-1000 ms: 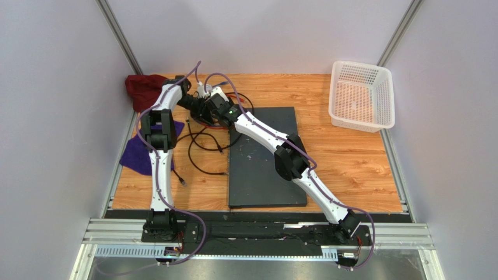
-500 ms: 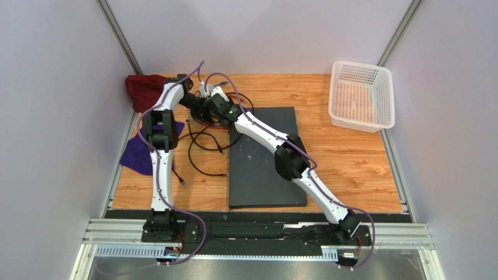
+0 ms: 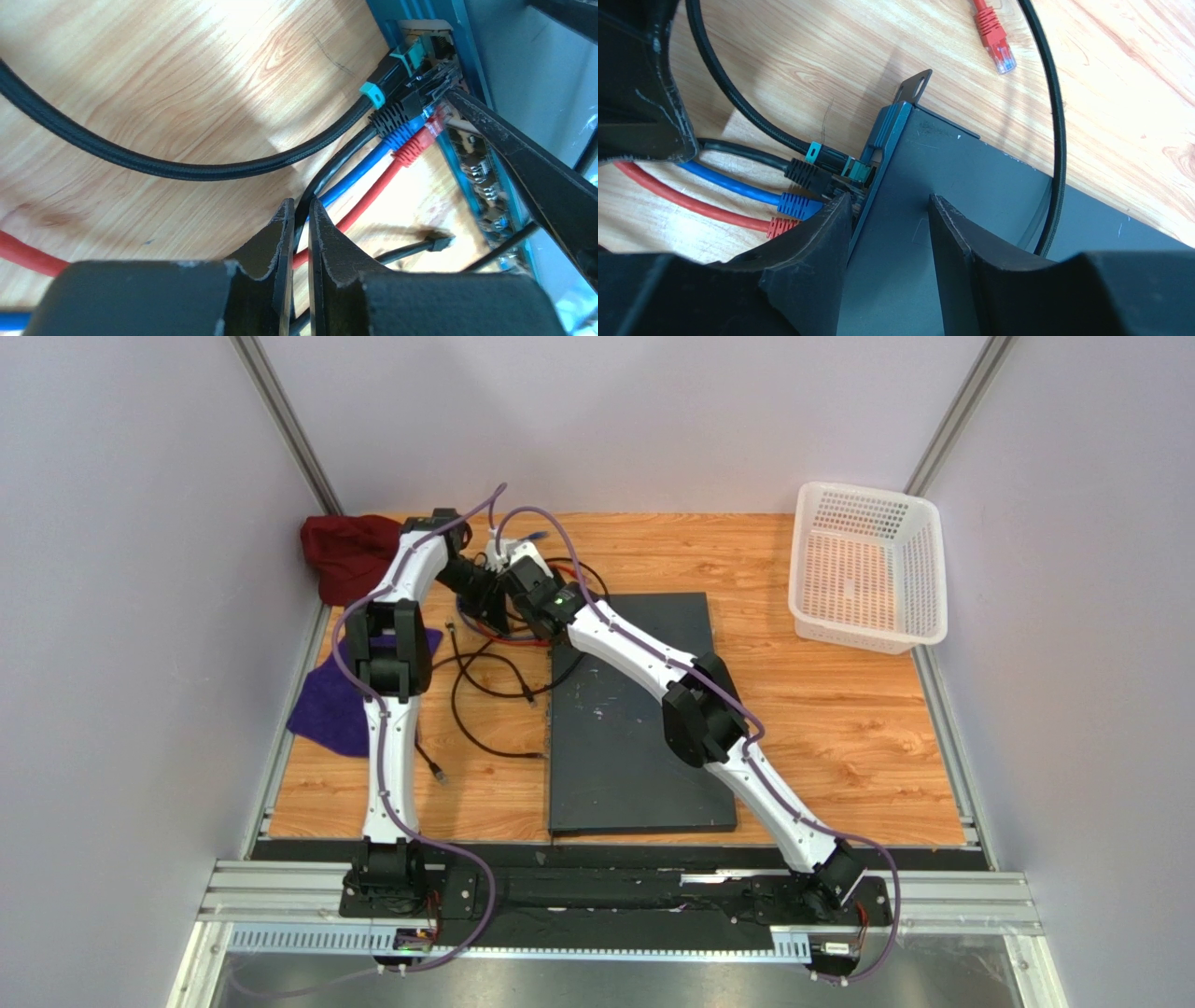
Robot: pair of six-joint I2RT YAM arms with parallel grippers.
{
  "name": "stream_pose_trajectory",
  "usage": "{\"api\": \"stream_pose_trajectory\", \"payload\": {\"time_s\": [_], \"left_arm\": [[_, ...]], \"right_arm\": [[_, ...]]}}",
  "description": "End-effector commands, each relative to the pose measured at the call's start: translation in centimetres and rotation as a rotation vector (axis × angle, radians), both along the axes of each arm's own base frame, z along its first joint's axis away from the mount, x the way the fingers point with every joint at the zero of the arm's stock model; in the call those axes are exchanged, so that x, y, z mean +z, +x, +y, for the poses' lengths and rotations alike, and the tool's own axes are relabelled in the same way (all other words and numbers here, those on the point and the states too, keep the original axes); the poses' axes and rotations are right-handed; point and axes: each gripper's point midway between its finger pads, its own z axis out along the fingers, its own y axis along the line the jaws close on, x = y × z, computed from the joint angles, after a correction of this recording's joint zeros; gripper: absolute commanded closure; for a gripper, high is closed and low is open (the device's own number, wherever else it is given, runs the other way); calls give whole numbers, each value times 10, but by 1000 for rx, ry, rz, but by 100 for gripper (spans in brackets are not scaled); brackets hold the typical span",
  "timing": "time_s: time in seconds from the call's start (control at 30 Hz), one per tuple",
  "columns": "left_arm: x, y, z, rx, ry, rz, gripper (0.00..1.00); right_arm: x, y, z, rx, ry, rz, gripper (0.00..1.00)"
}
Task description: Pull the plug from the switch port
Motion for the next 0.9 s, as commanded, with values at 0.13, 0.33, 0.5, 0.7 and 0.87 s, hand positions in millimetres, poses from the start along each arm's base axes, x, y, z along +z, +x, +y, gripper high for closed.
{"api": "stream_pose_trajectory", "payload": {"time_s": [0.13, 0.33, 0.5, 0.7, 0.87], "left_arm": [[55, 40, 55, 14, 185, -270, 100], [120, 23, 7, -27, -116, -312, 100], [138, 5, -11, -22, -217, -263, 100], [105, -4, 15, 67, -33, -166, 100], [103, -4, 27, 121, 43, -207, 84]], "right_arm": [[-45, -14, -76, -46, -92, 286, 40], [20, -3, -80, -10, 122, 298, 32], [65, 1, -119, -13, 159, 275, 31], [97, 3, -156, -46, 178, 245, 30], [127, 7, -159, -18, 204, 188, 29]]}}
